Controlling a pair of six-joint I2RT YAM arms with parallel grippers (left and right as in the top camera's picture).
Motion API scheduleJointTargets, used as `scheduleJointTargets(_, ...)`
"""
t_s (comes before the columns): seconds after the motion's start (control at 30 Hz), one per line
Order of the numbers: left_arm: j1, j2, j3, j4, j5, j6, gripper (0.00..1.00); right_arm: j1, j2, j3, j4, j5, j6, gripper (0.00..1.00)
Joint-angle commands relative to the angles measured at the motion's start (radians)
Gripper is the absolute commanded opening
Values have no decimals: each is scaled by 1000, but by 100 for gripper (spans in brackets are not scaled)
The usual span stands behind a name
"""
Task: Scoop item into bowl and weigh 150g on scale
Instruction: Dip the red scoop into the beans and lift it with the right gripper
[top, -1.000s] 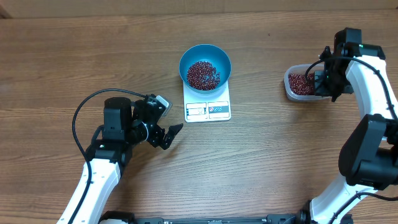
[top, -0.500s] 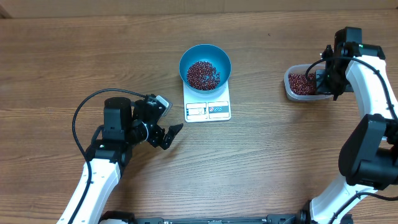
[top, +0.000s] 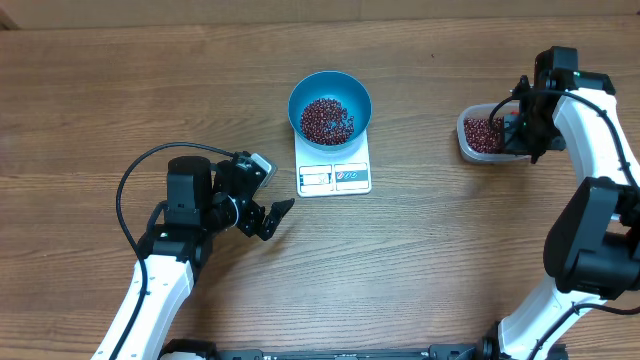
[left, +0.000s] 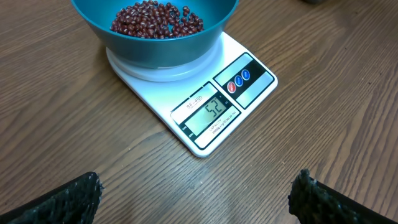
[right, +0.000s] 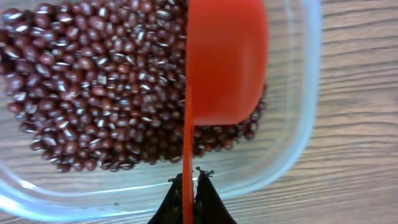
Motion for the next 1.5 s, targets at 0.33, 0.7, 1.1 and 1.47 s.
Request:
scheduleJointTargets(0.33, -8, 3, 3, 3, 8, -11, 100, -3, 40, -8, -26, -186, -2, 4)
scheduleJointTargets(0.7, -8, 3, 3, 3, 8, -11, 100, -4, 40, -8, -27, -328, -24, 4)
scheduleJointTargets(1.1, -8, 3, 3, 3, 8, -11, 100, -4, 40, -8, -41, -403, -35, 4)
scheduleJointTargets(1.47, -8, 3, 3, 3, 8, -11, 100, -6, 77, -9, -37, -472, -49, 4)
